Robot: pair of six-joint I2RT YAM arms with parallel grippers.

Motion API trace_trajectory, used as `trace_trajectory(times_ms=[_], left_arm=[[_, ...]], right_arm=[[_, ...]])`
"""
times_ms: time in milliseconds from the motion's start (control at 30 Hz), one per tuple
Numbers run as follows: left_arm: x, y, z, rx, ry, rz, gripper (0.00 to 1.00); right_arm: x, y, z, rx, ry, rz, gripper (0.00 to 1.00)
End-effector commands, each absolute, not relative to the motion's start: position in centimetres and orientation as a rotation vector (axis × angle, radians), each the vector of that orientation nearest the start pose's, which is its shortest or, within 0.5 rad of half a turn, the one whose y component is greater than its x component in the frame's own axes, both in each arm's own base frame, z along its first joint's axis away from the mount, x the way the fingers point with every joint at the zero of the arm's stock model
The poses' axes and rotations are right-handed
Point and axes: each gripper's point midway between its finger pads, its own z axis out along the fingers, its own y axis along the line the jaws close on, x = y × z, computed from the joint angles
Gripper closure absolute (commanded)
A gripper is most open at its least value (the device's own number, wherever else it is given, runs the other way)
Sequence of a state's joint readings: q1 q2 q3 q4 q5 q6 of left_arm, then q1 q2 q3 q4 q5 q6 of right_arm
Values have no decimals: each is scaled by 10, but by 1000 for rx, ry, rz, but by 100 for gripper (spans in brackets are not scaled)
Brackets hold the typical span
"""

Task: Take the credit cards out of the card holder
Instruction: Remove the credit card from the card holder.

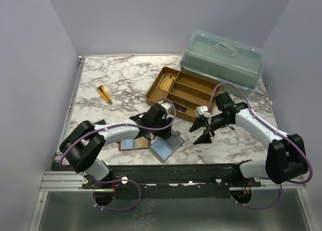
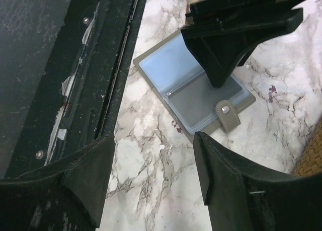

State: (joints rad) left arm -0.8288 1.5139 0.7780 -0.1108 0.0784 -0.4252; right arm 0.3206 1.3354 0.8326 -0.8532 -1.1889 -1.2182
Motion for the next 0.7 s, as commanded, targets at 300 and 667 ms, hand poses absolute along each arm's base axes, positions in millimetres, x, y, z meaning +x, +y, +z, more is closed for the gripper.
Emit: trace_trajectory(times_ms=[300,667], left_arm=[[230,-294,34,515,2488,-631,61],[239,-293,61,494,2297,-683,94]], right_arm=[[163,218,124,-1618,1468,1270,30],[158,236,115,-1607,1567,1368,31]])
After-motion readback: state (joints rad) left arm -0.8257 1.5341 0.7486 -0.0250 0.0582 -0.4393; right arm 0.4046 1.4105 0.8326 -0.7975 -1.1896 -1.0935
